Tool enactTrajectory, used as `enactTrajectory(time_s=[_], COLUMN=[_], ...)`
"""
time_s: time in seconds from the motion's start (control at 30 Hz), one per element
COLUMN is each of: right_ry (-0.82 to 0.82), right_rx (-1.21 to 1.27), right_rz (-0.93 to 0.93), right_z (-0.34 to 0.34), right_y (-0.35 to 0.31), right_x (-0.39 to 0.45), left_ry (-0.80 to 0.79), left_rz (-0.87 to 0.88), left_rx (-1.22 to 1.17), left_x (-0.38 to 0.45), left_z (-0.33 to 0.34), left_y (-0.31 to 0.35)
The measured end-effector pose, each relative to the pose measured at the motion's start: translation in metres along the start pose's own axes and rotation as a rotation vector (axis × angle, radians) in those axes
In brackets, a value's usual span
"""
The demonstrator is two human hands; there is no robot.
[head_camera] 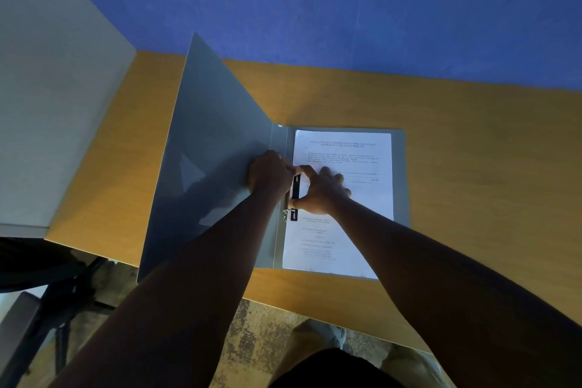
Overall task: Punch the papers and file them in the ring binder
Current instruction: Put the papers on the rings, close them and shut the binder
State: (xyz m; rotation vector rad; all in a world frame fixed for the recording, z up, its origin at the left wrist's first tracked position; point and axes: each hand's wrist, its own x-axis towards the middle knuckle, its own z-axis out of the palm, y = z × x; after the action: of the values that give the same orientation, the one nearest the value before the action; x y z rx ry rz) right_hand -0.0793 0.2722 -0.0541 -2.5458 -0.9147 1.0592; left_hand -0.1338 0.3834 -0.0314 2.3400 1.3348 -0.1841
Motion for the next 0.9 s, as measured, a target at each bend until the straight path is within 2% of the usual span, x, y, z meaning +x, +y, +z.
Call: enactTrajectory(time_s=[0.23, 0.43, 0.63, 0.9], right_ry=[-0.085, 0.041, 0.194, 0.295], right_rx=[0.120, 0.312, 0.327, 0.264], right_rz=[-0.007, 0.051, 0.177, 0.331], right_z=[-0.012, -0.020, -0.026, -0.037], right_y=[0.000, 0.015, 0.038, 0.062], right_x=[0.004, -0.002, -0.014, -0.026], left_ry=[-0.024, -0.031, -0.013, 0.154], left_rz=[-0.007, 0.036, 0.029, 0.050], left_rx=[0.015, 0.038, 0.055, -0.024], left_x=[-0.002, -0.005, -0.011, -0.030], left_z=[-0.003, -0.004, -0.004, -0.005], left_y=[0.001, 0.002, 0.007, 0.031])
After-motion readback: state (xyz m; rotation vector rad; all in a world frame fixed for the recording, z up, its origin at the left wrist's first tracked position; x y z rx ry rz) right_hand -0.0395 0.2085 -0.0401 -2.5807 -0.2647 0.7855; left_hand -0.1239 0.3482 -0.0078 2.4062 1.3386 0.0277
